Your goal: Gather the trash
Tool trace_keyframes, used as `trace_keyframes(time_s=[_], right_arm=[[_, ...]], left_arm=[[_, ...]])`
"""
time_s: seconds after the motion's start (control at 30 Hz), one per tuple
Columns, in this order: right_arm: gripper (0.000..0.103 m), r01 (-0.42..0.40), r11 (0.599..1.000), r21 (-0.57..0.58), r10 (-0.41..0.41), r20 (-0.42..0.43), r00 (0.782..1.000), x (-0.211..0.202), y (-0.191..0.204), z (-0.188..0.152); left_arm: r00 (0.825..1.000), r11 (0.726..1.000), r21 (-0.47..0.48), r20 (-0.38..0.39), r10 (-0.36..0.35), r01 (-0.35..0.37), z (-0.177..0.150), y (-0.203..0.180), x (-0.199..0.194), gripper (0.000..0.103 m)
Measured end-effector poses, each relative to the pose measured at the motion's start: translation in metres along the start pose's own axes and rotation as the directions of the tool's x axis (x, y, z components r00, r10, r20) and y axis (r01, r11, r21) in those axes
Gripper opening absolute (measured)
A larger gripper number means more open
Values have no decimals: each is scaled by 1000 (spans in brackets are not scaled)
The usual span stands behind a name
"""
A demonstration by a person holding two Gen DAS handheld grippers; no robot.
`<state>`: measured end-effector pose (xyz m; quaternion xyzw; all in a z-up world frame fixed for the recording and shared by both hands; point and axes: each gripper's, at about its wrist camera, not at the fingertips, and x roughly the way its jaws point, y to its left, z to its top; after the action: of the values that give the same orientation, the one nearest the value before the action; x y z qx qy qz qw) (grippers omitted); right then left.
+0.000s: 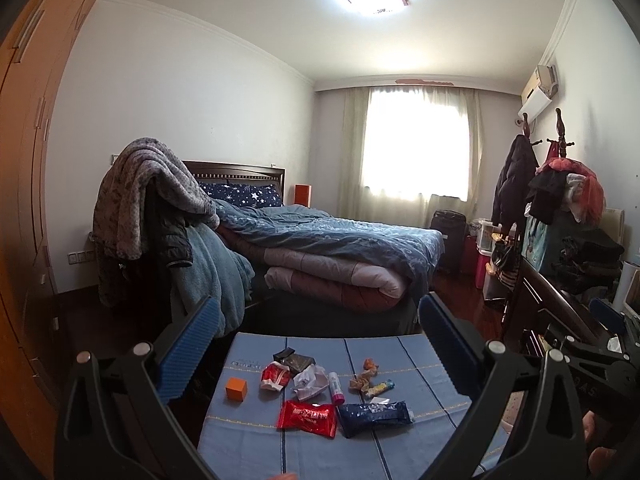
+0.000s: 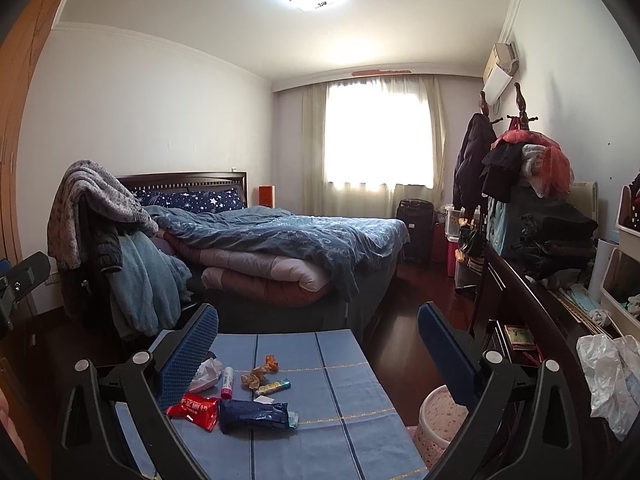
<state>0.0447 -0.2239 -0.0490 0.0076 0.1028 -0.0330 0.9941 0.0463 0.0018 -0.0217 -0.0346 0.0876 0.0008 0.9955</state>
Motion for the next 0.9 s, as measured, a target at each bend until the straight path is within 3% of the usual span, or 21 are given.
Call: trace_keyframes(time_s=[0.13, 0.27, 0.33, 0.47, 0.57, 0.7, 0.83, 0.9], right_arm=[[99, -3, 1000, -7, 3, -49, 999, 17, 2, -10], [99, -35, 999, -23, 31, -168, 985, 55, 7, -38], [99, -68, 997, -29, 58, -248, 967, 81, 11, -57], [99, -119, 993, 9, 112, -399, 910, 129, 17, -95], [99, -137, 990, 36, 138, -457, 879, 152, 18, -109], [99, -141, 990, 26, 137, -474, 870, 171, 20, -118], [99, -152, 988, 23, 143, -498, 855, 191, 20, -128], [99, -158, 987, 23, 147, -517, 843, 201, 22, -135]], left_arm=[[998, 999, 1, -58, 35, -35, -20, 10, 19, 100], [975, 998, -3, -211, 67, -69, -61, 29, 64, 100], [946, 998, -18, -318, 59, -68, -91, 38, 97, 100], [903, 996, -16, -425, 69, -83, -136, 43, 152, 100], [859, 996, 18, -505, 86, -89, -166, 40, 198, 100], [818, 994, 26, -566, 99, -102, -202, 40, 254, 100], [758, 990, 51, -639, 133, -131, -232, 39, 292, 99], [741, 990, 63, -658, 136, -125, -241, 38, 302, 99]])
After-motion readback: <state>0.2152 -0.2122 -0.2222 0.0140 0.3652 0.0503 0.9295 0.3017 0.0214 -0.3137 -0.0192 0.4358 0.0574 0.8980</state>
